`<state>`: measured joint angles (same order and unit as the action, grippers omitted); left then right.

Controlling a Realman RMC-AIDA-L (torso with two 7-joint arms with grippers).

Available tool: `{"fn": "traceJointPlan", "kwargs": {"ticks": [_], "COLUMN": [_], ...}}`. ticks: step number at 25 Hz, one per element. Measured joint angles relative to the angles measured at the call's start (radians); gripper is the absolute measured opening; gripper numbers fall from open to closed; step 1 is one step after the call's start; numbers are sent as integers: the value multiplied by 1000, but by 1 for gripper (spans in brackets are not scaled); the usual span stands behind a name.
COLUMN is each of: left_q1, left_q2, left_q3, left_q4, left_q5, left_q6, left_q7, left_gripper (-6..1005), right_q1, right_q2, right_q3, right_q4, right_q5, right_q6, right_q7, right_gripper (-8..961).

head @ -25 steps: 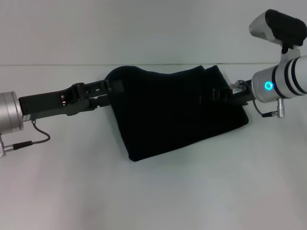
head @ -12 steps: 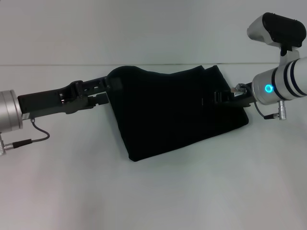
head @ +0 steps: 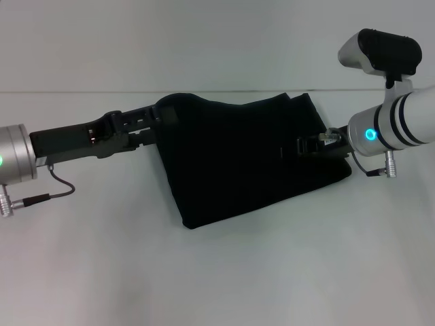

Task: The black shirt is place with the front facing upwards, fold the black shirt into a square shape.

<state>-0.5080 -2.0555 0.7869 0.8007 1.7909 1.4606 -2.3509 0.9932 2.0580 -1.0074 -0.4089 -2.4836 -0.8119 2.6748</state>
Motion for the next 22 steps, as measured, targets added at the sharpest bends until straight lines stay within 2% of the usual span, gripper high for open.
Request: {"fn": "traceJointPlan", "kwargs": {"ticks": [5,10,16,22], "left_q1": [-3,-3,-3,-2], "left_q2": [-2,-4,-3,-3], "left_q3": [0,0,0,-10], "left_q4": [0,0,0,-1], "left_q5": [-2,-3,-3,-3], "left_q6": [-3,-8,-17,-19], "left_q7": [1,1,2,4], "left_gripper": [950,950,951,951], "right_q1": [-9,-16,-15,-24], "right_q2": [2,3,-7,-11], "right_q3": [1,5,-4,2], "right_q4": [-26,-48,-42,-46], "right_q5": [6,9,4,3], "right_q6": [-6,-20,-19,-17], "right_q7": [0,1,24,25], "right_gripper": [641,393,151,79]}}
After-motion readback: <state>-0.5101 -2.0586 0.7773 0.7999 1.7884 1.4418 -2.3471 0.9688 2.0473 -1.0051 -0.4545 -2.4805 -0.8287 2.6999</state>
